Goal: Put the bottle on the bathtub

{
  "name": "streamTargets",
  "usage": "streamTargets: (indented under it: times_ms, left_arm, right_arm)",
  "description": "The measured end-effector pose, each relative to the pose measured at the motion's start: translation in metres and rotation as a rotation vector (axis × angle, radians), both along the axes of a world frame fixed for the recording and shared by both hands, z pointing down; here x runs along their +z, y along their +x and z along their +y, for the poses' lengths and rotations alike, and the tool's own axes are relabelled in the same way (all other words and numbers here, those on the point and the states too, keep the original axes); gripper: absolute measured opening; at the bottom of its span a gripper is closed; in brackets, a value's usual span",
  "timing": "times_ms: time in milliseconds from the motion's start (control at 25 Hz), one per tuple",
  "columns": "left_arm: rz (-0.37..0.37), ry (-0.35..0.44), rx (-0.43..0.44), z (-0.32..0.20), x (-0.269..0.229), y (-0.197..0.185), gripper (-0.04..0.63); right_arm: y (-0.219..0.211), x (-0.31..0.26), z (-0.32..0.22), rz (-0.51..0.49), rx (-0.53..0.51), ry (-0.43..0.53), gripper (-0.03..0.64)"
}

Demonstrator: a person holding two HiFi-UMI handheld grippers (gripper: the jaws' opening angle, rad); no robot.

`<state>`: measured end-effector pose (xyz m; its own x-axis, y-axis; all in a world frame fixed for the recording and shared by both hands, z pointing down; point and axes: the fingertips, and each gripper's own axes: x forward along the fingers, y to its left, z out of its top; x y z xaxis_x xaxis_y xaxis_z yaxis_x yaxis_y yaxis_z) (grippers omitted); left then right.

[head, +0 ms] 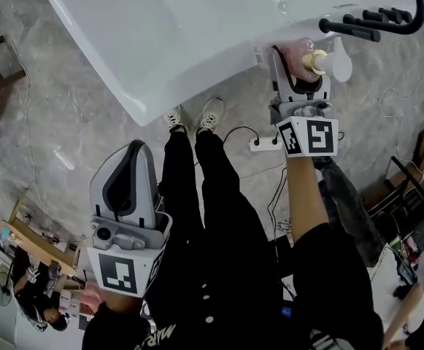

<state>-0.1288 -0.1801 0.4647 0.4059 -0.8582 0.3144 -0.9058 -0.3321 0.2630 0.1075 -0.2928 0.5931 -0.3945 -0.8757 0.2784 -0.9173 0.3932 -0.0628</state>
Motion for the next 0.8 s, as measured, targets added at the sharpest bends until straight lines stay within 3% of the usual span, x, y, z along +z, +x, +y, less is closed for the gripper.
streamTargets:
  times_ms: [800]
  left_arm:
    - [0.03,-0.081,0.042,0.02,0.032,0.02,0.009]
  right_arm:
    - [-0.01,0.029,0.007,0.068,-0.076,0.059,0.229]
